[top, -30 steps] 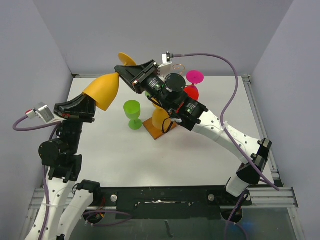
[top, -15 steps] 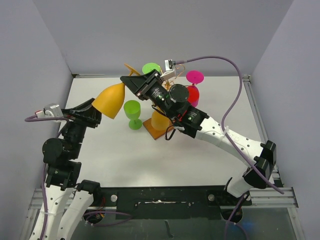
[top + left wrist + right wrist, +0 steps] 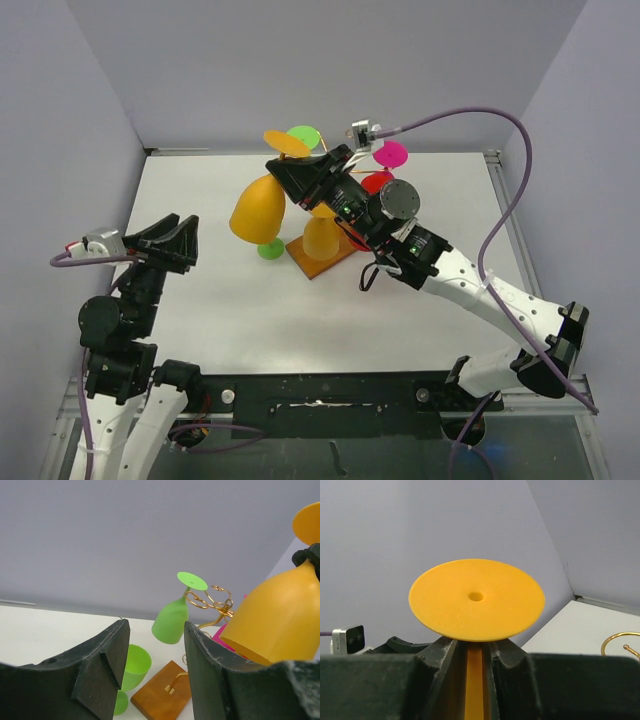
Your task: Place the wine glass upside down on the wine glass rack
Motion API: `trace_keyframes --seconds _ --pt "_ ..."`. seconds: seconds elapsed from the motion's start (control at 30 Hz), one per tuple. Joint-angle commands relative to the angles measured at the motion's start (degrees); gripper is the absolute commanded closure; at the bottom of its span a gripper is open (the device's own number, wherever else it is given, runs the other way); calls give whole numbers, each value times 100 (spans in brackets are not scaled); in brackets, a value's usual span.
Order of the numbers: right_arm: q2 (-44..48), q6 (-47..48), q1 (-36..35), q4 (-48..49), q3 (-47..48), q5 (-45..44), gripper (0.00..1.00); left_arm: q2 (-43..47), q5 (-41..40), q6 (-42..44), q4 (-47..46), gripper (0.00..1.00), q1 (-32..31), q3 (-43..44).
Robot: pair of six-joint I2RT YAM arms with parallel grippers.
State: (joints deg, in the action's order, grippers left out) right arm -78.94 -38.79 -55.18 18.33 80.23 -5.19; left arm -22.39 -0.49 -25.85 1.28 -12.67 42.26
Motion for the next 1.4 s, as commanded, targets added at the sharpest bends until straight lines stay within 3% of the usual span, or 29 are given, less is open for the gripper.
trace_keyframes --seconds 0.0,0.17,0.5,0.87,1.13,1.37 --pt "280 1181 7 161 -40 513 100 101 -127 258 -593 54 14 33" --pt "348 1861 0 204 -247 820 100 -193 82 -212 -899 53 16 473" --pt "143 2875 -56 821 -714 1349 100 -1338 1586 -2215 -825 50 19 1580" --pt "-28 3747 -153 1197 -805 1568 100 -1670 2186 -3620 -1038 46 21 1267" --pt "-167 3875 -209 1235 -842 1673 100 -1987 2582 -4304 -1255 47 19 1128" --pt "-313 3993 -248 1162 -837 1767 100 -2035 2432 -4360 -927 56 19 1174"
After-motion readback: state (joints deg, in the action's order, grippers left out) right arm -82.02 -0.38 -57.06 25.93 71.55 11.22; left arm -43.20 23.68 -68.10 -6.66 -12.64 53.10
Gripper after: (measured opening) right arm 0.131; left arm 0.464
